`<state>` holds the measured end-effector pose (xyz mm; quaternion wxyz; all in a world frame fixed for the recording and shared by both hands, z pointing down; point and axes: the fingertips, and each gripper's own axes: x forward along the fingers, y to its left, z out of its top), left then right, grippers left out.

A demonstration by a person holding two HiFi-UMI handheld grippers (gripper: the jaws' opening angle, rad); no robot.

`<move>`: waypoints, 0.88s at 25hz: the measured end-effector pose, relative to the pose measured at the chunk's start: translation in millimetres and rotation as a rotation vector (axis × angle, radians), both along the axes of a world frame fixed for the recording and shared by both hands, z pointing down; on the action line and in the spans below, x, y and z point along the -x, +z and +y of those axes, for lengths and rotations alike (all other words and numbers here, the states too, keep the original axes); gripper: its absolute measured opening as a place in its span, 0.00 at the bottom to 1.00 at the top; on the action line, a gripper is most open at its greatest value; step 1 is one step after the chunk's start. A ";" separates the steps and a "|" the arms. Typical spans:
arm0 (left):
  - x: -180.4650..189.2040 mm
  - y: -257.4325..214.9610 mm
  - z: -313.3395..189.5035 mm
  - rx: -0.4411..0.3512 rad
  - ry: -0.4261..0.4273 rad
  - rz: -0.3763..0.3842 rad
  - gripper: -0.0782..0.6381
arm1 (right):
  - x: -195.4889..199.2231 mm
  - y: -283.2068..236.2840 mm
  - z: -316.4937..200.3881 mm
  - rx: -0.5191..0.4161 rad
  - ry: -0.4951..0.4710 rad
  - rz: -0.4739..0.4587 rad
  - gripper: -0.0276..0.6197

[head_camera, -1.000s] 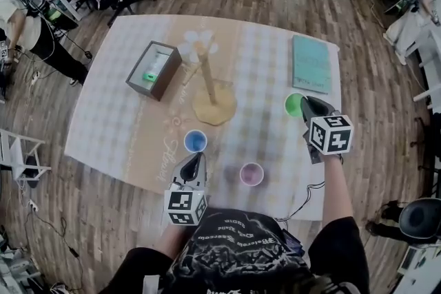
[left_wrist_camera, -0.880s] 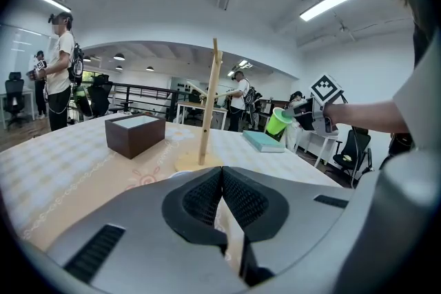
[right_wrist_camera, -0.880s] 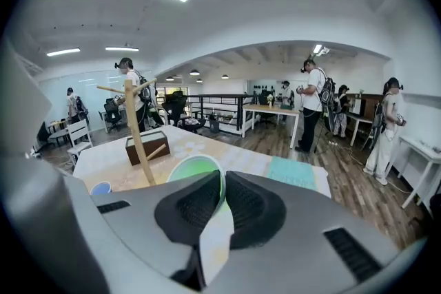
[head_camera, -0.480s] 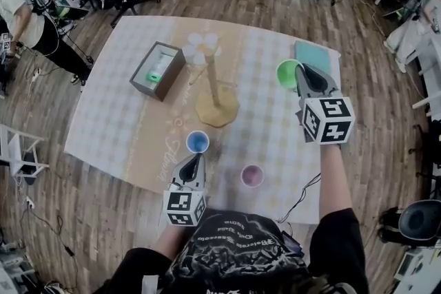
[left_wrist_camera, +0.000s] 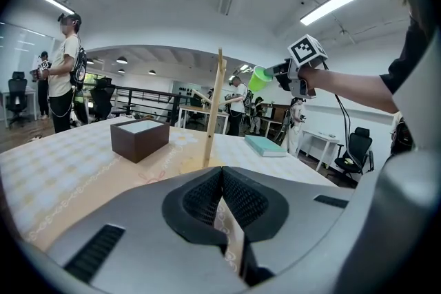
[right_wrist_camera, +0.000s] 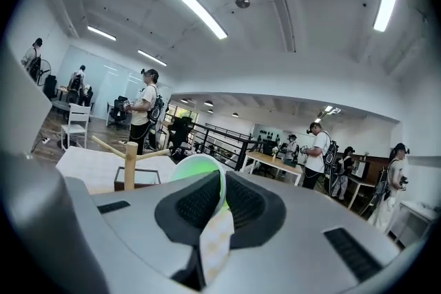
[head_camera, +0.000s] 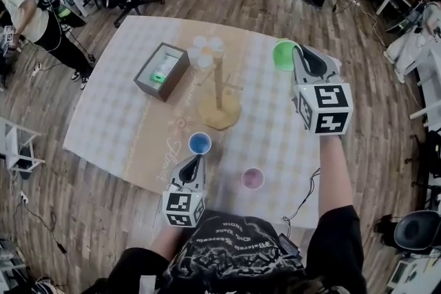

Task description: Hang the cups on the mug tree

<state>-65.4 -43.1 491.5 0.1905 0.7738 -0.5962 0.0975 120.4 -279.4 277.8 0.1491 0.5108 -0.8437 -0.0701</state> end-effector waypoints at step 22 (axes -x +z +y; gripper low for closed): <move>13.4 -14.1 2.7 -0.033 -0.029 0.016 0.13 | 82.5 -21.6 -36.0 -0.209 0.029 0.296 0.10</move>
